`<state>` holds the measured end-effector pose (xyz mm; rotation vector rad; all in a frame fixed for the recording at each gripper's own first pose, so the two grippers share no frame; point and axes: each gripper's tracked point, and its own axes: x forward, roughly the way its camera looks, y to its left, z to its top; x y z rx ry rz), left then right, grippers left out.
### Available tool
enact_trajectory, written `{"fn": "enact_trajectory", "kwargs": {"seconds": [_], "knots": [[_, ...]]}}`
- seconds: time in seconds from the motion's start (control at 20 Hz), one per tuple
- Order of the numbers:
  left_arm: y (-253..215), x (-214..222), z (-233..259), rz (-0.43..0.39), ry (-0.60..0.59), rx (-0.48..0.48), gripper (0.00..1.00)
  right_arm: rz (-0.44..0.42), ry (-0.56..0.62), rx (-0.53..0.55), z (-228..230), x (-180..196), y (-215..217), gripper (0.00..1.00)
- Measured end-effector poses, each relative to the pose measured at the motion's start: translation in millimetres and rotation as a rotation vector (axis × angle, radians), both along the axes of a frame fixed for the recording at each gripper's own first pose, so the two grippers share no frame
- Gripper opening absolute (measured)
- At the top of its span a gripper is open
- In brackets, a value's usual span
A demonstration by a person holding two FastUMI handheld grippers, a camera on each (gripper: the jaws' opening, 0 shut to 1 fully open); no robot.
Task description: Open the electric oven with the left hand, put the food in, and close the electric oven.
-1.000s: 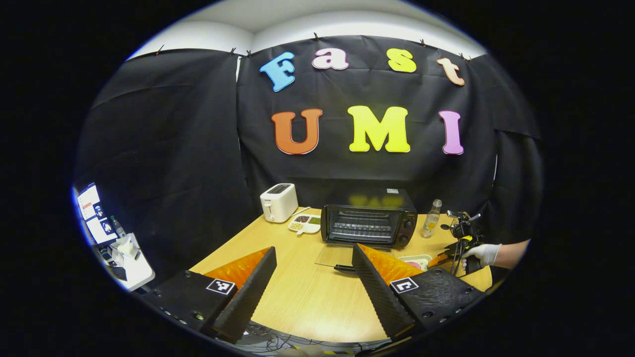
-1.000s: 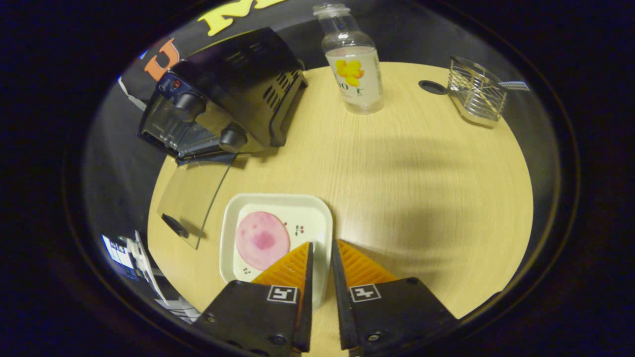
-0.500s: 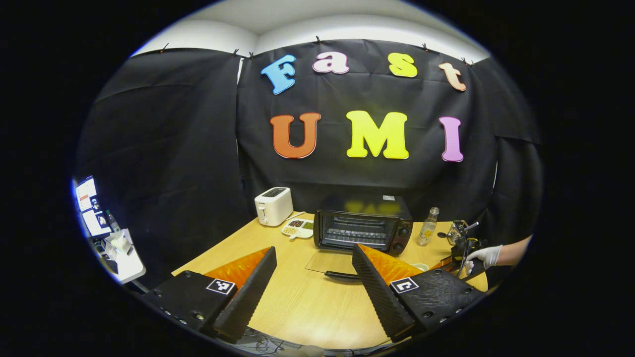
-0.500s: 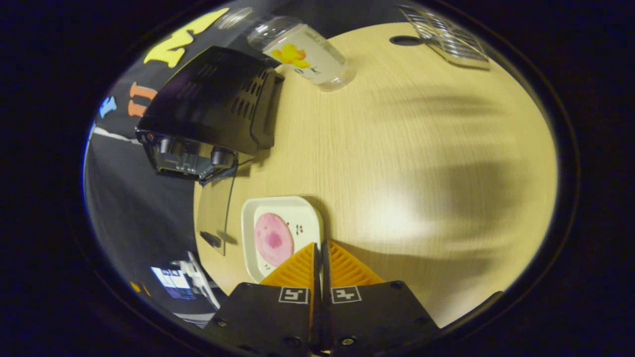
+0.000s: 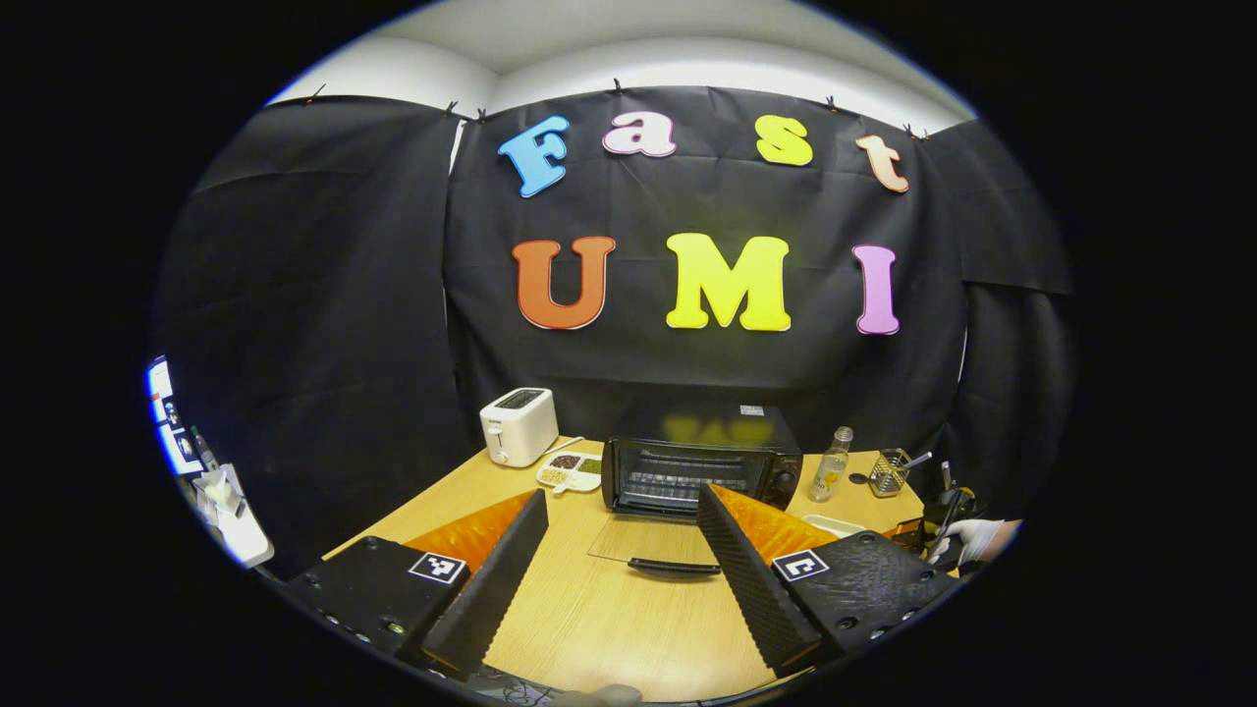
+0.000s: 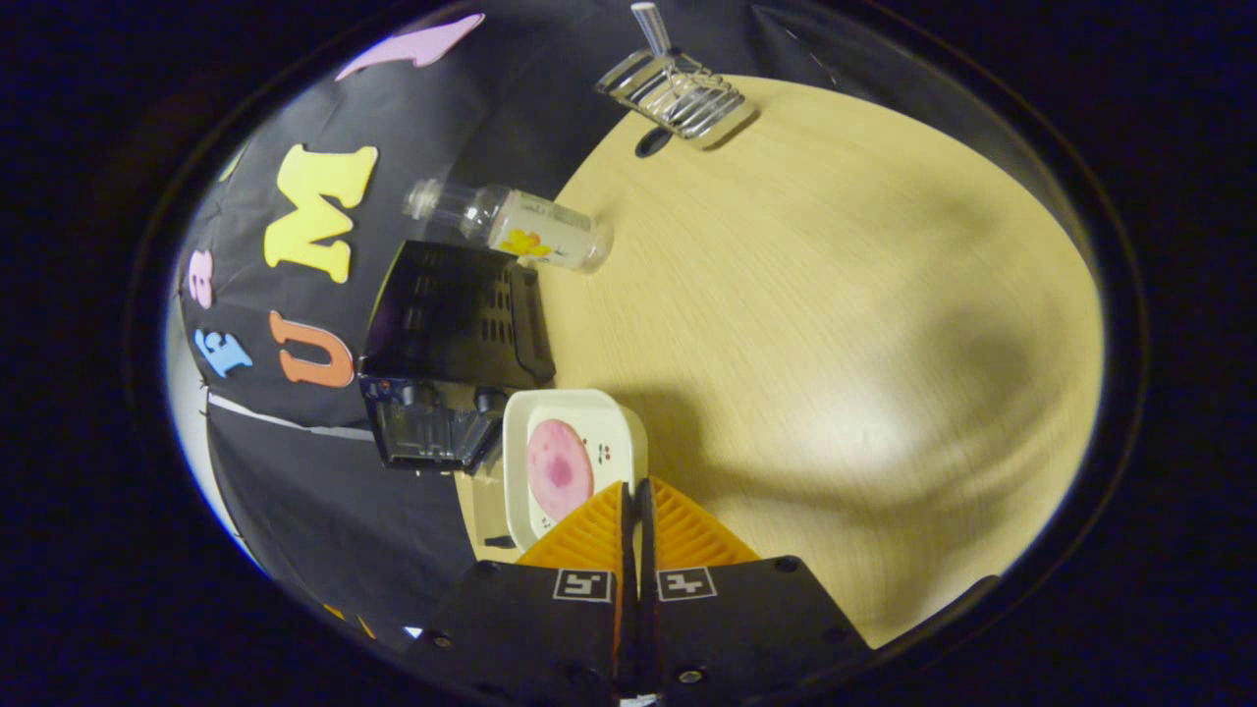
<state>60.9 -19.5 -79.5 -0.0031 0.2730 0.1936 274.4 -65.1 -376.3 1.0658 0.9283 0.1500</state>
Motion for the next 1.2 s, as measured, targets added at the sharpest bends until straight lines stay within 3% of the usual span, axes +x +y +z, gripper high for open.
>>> {"fn": "enact_trajectory", "kwargs": {"seconds": [0.35, 0.6, 0.9, 1.2], "knots": [[38, -1, 2, -0.147, -0.002, -0.013, 0.98, -0.214, -0.063, 0.086, 7, -2, 3, 0.04], [90, -21, -2, -0.177, 0.017, -0.009, 0.98, -0.321, -0.021, 0.144, 0, 6, 29, 0.04], [145, -48, 5, -0.123, 0.021, 0.018, 0.98, -0.322, 0.048, 0.208, -12, 29, 86, 0.04], [163, -60, 10, -0.045, 0.028, 0.04, 0.98, -0.302, 0.054, 0.23, -17, 51, 118, 0.04]]}}
